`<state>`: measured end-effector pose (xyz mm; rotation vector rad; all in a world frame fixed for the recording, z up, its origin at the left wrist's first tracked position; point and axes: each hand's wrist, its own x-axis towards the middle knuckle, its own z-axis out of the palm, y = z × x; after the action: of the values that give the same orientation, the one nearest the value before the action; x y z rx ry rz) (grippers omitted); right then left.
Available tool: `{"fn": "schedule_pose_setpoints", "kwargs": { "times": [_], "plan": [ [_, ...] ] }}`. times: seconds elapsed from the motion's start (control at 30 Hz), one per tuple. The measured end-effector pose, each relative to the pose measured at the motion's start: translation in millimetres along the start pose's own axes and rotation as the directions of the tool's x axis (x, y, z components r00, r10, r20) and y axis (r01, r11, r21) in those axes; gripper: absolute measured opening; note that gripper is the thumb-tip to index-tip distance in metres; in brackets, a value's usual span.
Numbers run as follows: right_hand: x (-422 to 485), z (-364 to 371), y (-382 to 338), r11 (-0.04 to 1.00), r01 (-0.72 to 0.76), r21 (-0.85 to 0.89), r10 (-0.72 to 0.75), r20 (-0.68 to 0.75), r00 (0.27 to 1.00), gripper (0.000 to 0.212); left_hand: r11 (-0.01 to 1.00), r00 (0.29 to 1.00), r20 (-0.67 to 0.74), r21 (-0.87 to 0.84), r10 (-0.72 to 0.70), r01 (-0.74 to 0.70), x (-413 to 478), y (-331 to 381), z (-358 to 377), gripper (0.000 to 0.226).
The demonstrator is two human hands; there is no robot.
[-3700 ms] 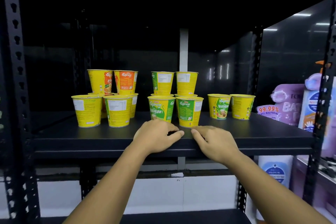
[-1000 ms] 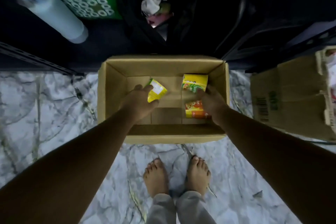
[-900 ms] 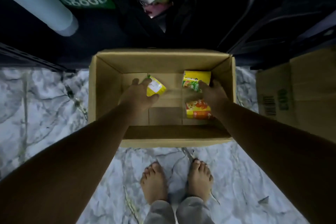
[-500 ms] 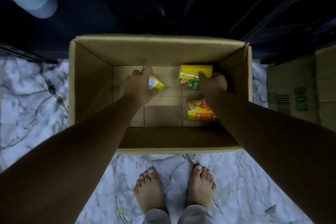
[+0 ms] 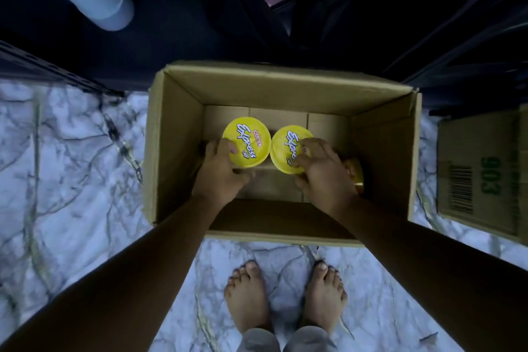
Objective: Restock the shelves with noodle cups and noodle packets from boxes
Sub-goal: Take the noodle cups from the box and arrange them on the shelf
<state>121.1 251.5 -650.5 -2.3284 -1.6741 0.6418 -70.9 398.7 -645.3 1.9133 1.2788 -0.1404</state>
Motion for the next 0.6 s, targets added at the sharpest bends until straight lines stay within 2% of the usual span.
{"fn": "schedule_pose_setpoints", "kwargs": {
  "times": [0.07, 0.13, 0.23, 0.3, 0.43, 0.5, 0.6],
  "plan": [
    [4.4, -8.0, -5.5, 0.998, -0.025, -0.052, 0.026, 0.025, 0.999, 0.049, 1.000, 1.000, -0.015, -0.015, 0.011, -0.012, 0.7, 3.1, -0.8, 0.071],
    [15.9, -13.6, -7.9, 0.997, -0.057, -0.049, 0.061, 0.086, 0.994, 0.073, 0.999, 0.998, -0.035, -0.001, 0.053, -0.053, 6.6, 8.7, -1.5, 0.085],
    [38.1, -12.7, -5.8, 0.991, -0.133, 0.025, 0.117, 0.339, 0.934, 0.108, 0.973, 0.989, 0.045, 0.181, 0.139, -0.145, 18.4, 18.3, -2.4, 0.102],
    [45.5, -6.2, -5.2, 0.993, -0.122, 0.000, 0.111, 0.406, 0.907, 0.117, 0.928, 0.980, 0.134, 0.324, 0.149, -0.185, 26.0, 24.2, -3.5, 0.106],
    [43.9, 6.2, -6.8, 0.977, -0.201, 0.076, 0.161, 0.363, 0.918, 0.117, 0.931, 0.977, 0.173, 0.319, 0.125, -0.175, 36.1, 28.0, -7.2, 0.105],
    [41.9, 10.0, -7.4, 0.947, -0.287, 0.142, 0.227, 0.336, 0.914, 0.120, 0.938, 0.984, 0.137, 0.310, 0.117, -0.154, 35.5, 26.5, -10.2, 0.106],
    [37.9, 10.1, -10.5, 0.907, -0.356, 0.226, 0.304, 0.235, 0.923, 0.119, 0.900, 0.992, 0.040, 0.416, 0.122, -0.127, 29.5, 21.4, -13.8, 0.110]
  ]
}}
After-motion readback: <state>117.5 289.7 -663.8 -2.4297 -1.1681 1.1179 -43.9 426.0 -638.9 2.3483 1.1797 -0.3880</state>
